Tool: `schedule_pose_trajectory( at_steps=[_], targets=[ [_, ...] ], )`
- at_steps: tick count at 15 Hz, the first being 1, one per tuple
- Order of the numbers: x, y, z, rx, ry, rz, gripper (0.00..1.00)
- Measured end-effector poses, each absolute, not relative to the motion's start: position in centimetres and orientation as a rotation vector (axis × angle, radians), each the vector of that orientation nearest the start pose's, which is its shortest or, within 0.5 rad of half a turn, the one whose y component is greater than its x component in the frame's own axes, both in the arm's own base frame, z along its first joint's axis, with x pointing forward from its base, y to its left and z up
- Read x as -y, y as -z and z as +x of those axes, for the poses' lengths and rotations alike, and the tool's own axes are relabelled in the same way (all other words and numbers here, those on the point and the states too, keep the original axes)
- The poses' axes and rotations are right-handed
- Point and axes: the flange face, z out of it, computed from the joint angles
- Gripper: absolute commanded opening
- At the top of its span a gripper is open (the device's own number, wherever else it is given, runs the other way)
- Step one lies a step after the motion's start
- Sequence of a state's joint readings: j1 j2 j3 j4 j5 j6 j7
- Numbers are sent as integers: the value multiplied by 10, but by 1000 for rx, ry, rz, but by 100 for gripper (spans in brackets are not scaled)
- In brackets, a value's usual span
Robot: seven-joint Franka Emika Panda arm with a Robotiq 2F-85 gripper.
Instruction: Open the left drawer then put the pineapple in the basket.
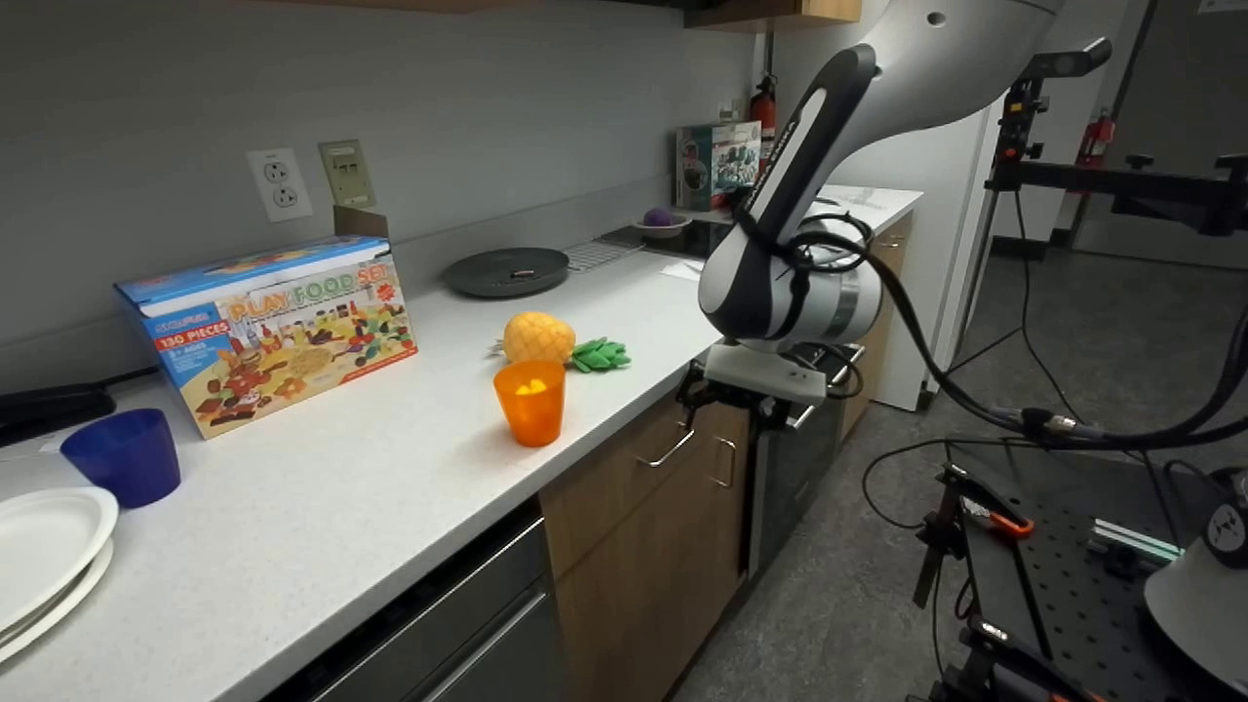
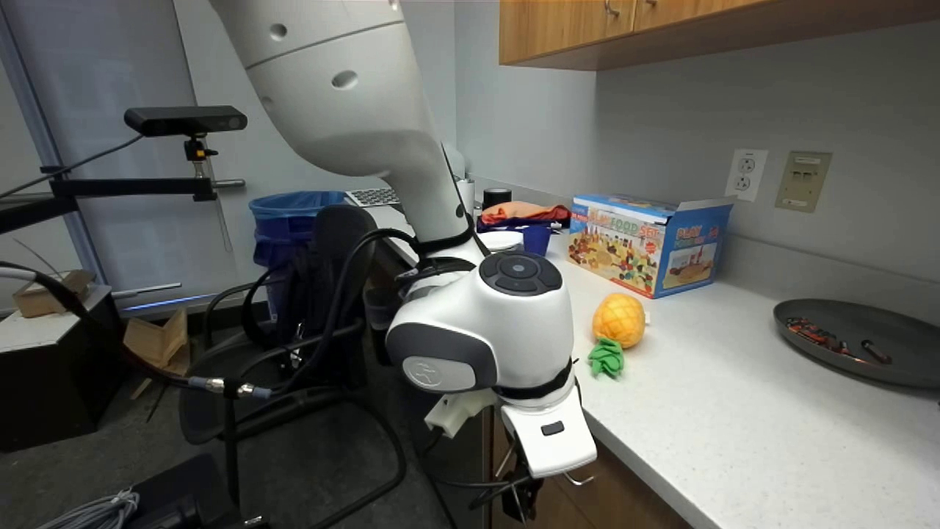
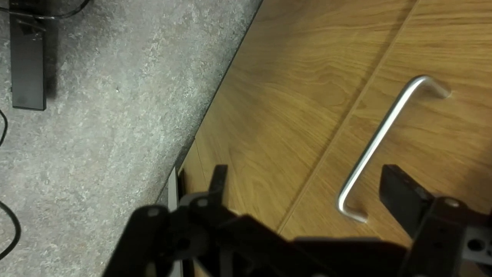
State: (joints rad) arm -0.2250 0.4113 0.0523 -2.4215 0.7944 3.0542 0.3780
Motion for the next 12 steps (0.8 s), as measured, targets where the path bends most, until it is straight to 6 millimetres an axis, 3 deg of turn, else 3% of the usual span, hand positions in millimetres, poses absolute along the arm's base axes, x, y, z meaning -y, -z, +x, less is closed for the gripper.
schedule_pose_trajectory(
  at_steps=[5,12],
  targets=[
    [138,-127,482,-1842,271,-2290,100],
    [137,-124,480,-1853,290,-2245,100]
  ],
)
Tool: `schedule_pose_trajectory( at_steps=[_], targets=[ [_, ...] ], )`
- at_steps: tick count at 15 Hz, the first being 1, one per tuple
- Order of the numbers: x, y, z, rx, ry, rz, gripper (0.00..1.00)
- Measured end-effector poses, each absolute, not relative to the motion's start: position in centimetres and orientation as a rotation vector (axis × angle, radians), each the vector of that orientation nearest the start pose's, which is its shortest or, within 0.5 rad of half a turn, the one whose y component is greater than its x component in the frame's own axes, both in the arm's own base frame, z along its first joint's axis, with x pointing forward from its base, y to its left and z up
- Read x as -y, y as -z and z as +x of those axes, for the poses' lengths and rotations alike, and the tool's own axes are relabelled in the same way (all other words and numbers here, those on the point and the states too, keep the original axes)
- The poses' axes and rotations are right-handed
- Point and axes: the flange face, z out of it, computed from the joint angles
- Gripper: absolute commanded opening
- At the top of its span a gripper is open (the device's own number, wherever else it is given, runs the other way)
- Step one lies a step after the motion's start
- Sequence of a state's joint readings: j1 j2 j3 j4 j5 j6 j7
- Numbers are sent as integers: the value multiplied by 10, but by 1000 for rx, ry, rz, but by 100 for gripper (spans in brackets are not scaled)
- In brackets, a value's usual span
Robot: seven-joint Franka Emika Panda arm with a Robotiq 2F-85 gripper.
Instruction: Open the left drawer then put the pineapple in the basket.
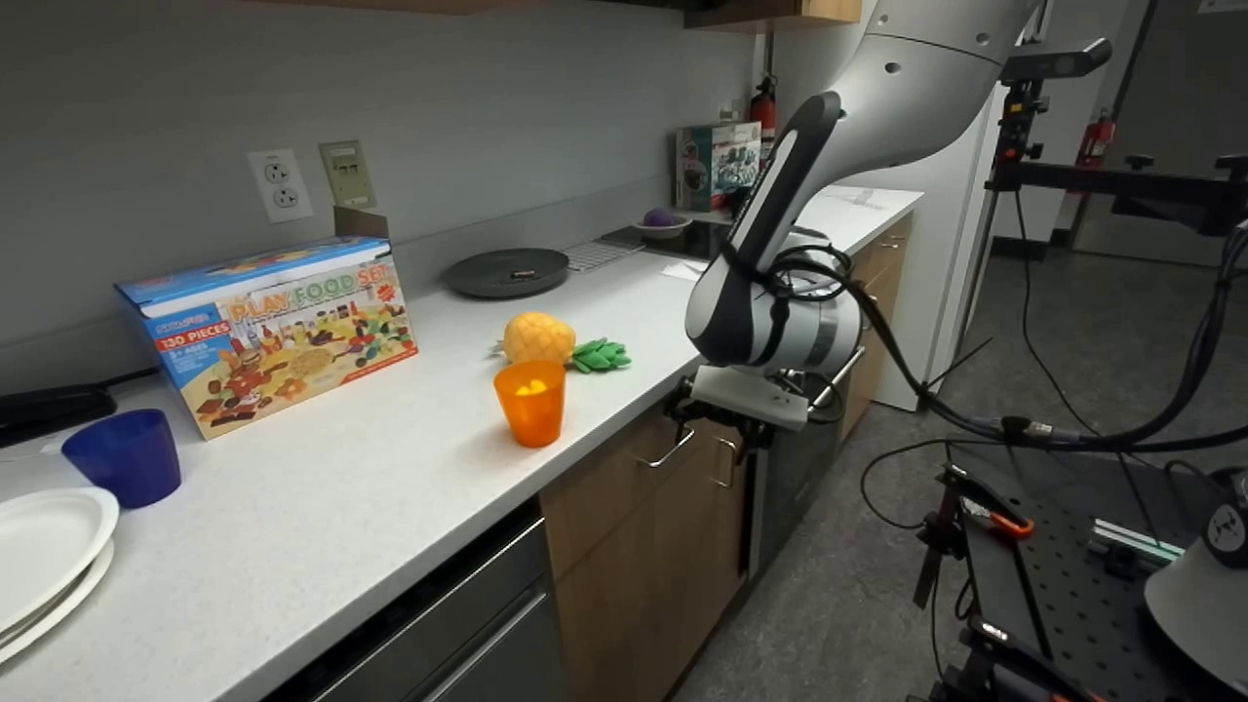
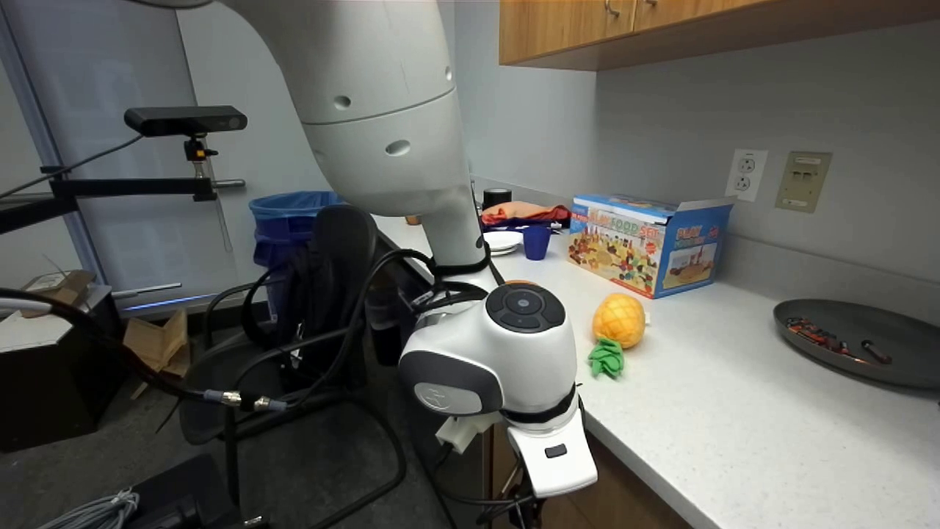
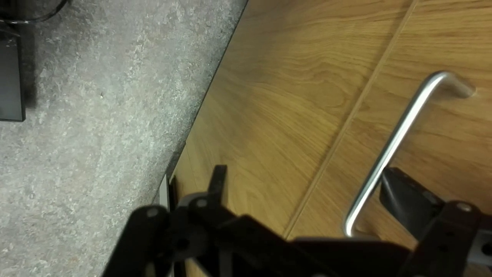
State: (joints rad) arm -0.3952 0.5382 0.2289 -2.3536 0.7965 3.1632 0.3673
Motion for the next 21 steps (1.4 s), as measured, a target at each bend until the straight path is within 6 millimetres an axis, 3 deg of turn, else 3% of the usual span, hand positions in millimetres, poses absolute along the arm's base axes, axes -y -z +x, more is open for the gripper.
schedule_pose_trajectory(
  at_steps=[5,11,21],
  targets=[
    [142,-121,474,-1886,240,-2148,100],
    [142,-120,453,-1916,172,-2078,100],
    [119,-129,387,-1979,76,-2096,100]
  ],
)
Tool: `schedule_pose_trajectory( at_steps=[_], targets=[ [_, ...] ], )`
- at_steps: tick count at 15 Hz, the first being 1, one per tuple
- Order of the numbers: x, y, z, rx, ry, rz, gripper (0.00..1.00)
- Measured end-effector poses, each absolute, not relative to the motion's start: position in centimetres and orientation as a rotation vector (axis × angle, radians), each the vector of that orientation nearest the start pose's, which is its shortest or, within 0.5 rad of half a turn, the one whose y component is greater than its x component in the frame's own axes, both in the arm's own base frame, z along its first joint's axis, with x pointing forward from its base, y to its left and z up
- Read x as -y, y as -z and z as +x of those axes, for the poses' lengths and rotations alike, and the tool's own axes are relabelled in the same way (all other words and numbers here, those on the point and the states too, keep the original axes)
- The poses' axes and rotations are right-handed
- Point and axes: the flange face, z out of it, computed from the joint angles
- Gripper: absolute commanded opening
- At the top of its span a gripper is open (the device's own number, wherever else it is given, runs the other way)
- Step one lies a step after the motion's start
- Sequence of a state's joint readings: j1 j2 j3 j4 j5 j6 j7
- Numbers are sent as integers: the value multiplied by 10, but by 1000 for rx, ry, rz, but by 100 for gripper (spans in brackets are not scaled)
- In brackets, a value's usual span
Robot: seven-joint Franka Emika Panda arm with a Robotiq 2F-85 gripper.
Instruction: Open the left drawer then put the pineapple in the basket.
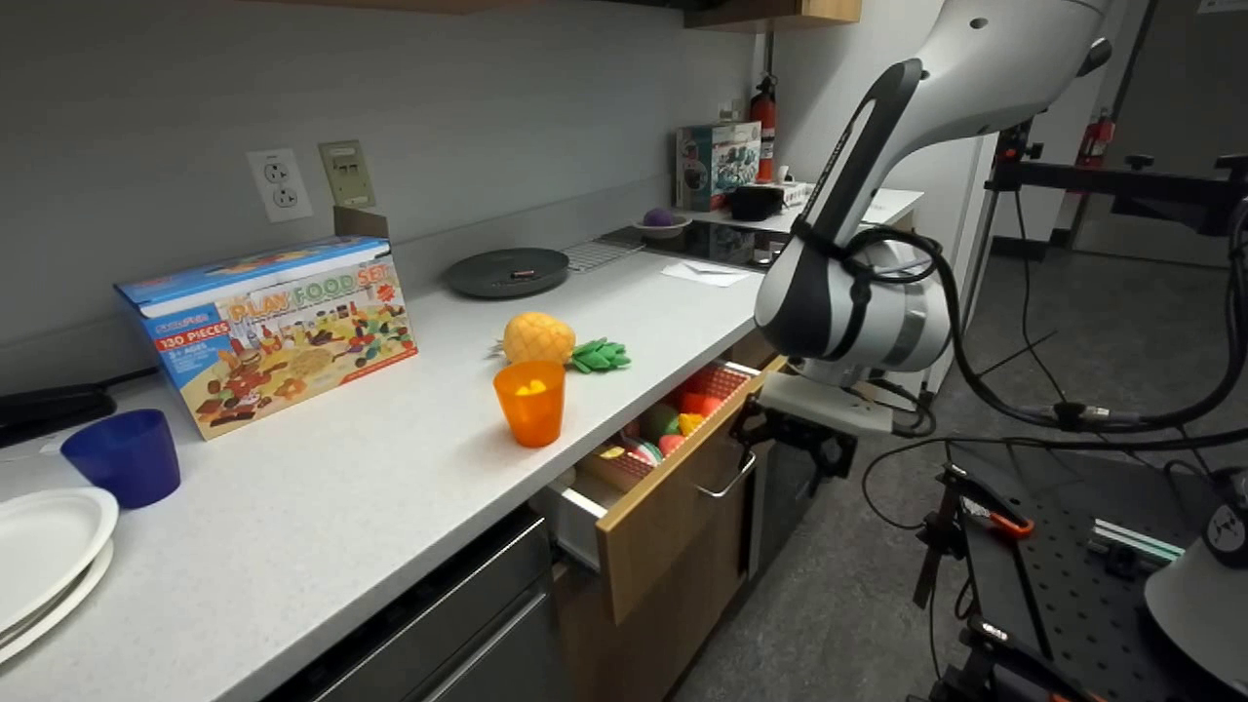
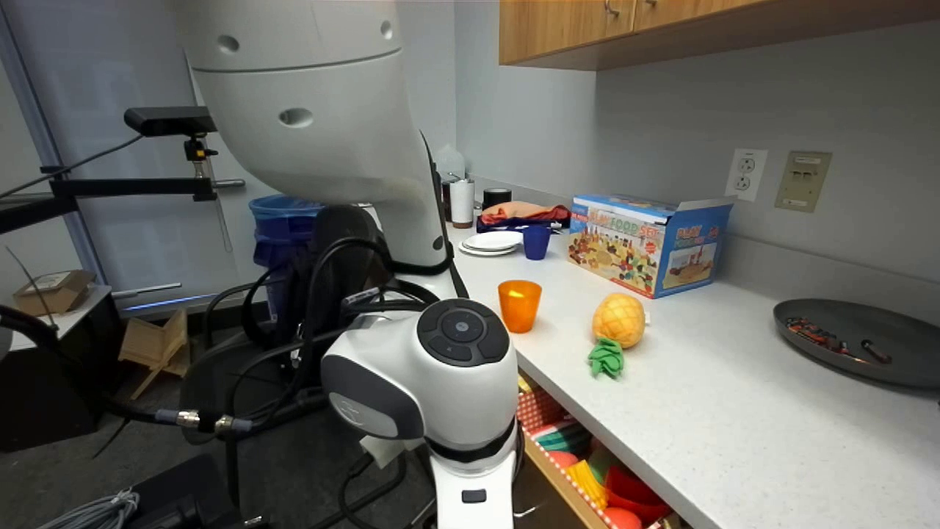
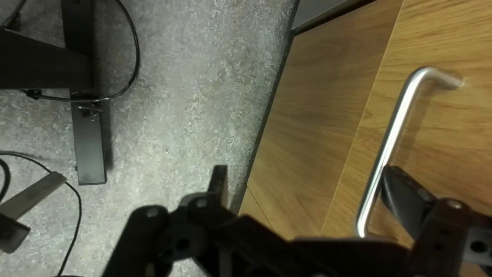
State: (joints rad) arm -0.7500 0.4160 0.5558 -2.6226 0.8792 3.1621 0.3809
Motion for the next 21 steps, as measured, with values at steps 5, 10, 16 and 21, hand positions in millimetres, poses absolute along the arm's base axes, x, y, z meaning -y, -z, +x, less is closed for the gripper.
schedule_pose_trajectory(
  at_steps=[5,10,16,21],
  targets=[
    [105,-133,349,-2049,11,-2048,100],
    [100,-133,333,-2081,-7,-2019,100],
    [94,-133,316,-2114,-12,-1977,100],
    [88,-134,304,-2031,42,-2131,100]
  ],
)
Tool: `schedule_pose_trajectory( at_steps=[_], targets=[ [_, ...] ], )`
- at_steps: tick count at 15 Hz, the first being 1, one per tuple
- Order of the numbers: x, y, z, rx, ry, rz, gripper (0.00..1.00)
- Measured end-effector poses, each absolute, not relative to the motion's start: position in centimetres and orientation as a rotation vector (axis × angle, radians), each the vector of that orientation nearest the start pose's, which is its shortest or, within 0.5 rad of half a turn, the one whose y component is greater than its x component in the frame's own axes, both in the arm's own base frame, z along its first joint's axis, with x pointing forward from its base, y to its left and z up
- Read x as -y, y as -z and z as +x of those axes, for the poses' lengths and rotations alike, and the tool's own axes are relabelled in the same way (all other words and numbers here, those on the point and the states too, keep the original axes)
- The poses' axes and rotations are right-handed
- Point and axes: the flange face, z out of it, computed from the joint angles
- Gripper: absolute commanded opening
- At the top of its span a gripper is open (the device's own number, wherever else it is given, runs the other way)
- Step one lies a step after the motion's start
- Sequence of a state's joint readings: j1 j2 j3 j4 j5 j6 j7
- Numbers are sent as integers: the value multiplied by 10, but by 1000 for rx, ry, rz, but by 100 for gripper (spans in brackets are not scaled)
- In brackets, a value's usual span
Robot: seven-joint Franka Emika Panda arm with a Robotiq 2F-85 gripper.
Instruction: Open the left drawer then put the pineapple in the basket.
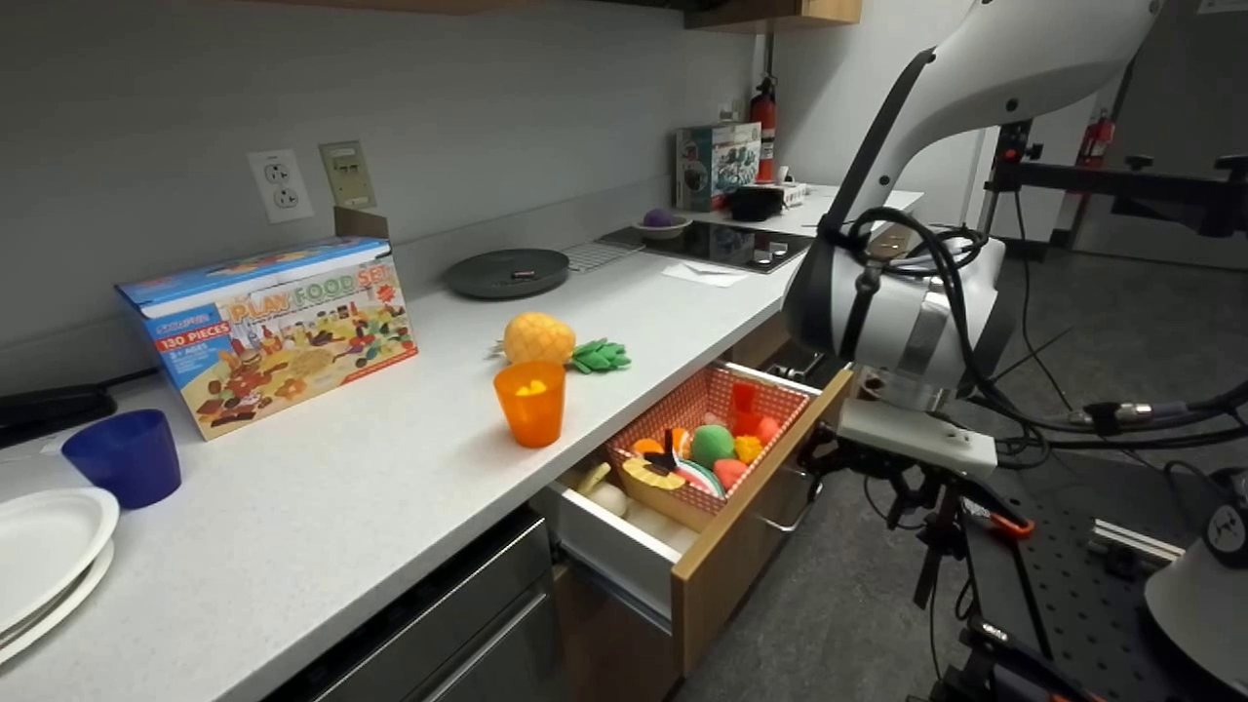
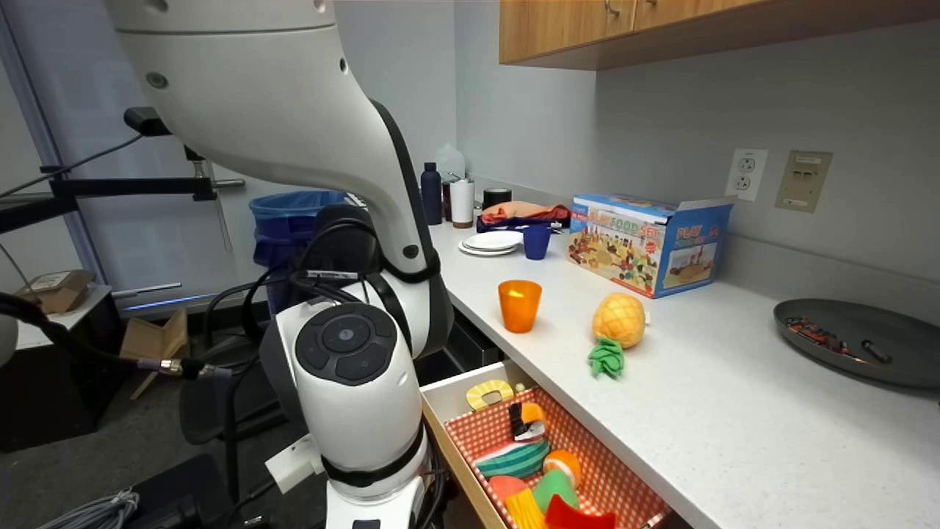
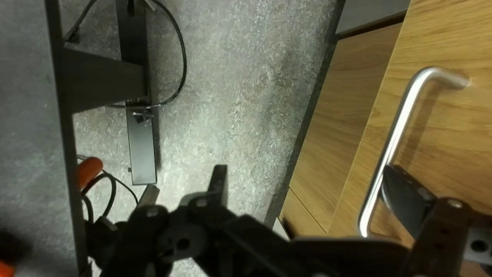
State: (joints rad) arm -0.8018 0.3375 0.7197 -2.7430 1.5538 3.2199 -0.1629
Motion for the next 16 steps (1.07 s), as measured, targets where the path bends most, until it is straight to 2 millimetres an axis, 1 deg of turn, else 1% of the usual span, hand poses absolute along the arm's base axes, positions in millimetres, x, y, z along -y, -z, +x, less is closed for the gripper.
schedule_pose_trajectory(
  at_steps=[4,6,9,10,12,16],
  targets=[
    [74,-137,296,-1909,94,-2353,100],
    [60,-136,285,-1813,65,-2459,100],
    [32,-136,269,-1618,-4,-2609,100],
    [26,-137,266,-1548,-21,-2654,100],
    [22,-138,262,-1476,-42,-2690,100],
    [24,-136,261,-1459,-56,-2694,100]
  ],
)
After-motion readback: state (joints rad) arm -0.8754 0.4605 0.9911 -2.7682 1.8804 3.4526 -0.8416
